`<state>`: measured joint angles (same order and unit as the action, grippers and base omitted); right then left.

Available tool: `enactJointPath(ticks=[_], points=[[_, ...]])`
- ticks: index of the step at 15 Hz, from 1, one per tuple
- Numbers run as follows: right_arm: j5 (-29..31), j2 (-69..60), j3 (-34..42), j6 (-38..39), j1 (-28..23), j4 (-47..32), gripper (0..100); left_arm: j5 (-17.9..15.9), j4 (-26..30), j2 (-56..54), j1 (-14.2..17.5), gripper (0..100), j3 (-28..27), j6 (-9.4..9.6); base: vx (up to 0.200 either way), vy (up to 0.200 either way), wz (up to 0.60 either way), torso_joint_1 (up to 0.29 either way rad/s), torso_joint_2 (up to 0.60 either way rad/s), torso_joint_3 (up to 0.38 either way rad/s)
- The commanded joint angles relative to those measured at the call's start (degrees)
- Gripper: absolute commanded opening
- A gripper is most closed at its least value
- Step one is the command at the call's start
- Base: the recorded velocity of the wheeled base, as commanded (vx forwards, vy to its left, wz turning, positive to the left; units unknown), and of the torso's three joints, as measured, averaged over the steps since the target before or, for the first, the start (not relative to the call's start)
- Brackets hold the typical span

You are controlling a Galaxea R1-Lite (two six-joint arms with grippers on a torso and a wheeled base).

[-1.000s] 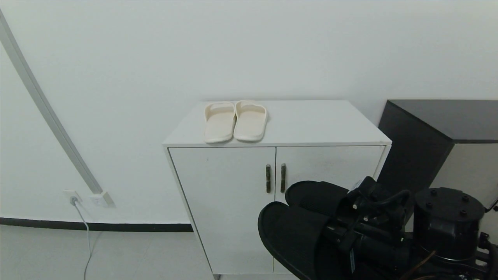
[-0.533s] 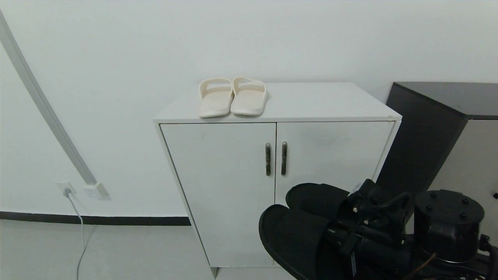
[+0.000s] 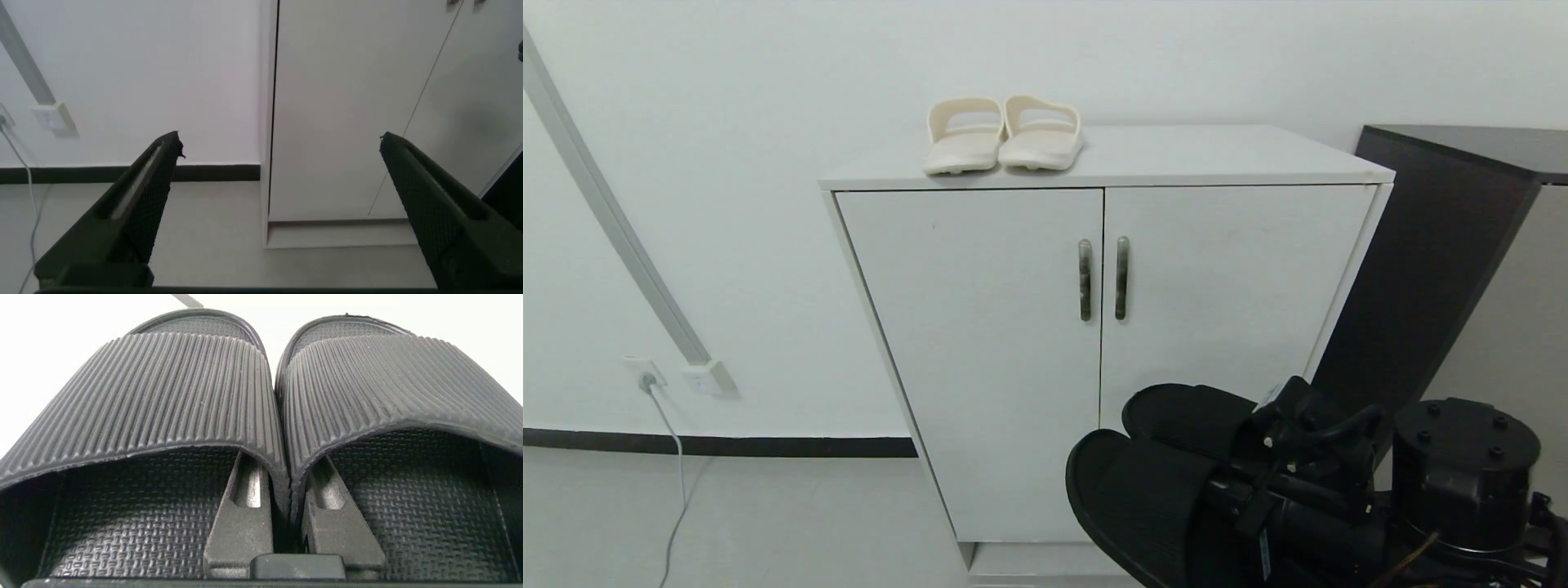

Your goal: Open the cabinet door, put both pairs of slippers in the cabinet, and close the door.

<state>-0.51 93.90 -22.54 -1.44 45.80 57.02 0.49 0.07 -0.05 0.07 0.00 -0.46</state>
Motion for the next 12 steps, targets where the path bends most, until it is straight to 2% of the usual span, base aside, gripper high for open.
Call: enactJointPath(ticks=[1, 4, 9, 10, 11, 12], points=[[-0.02, 0.05, 0.04, -0.06, -0.01, 0.03, 0, 0.13, 0.01, 0.05, 0.01, 100, 0.0, -0.06, 0.0, 0.0, 0.0, -0.041, 0.44, 0.383], [-0.1, 0.14, 0.04, -0.14, 0.08, 0.03, 0, 0.3, 0.01, 0.05, 0.01, 100, 0.0, -0.06, 0.0, 0.0, 0.0, -0.02, 0.4, 0.383], [0.07, -0.12, 0.04, -0.67, 0.17, 0.03, 0, 0.3, -0.07, 0.05, 0.01, 100, 0.0, 0.02, 0.0, 0.0, 0.0, 0.001, 0.01, 0.009], [0.34, 0.05, 0.13, -1.46, 0.08, 0.03, 0, 0.65, -0.25, 0.05, 0.01, 100, -0.18, 0.55, 0.0, 0.0, 0.0, 0.0, 0.0, 0.0], [0.25, 0.05, 0.3, -1.81, 0.08, 0.03, 0, 1.89, -0.42, 0.05, 0.01, 100, -0.26, 2.66, 0.0, 0.0, 0.0, 0.0, 0.0, 0.0], [-0.1, -0.12, 0.74, -1.81, 0.08, 0.03, 0, 3.03, -1.04, 0.4, 0.01, 100, -3.25, 4.24, 0.0, 0.0, 0.0, -0.002, 0.01, 0.051]])
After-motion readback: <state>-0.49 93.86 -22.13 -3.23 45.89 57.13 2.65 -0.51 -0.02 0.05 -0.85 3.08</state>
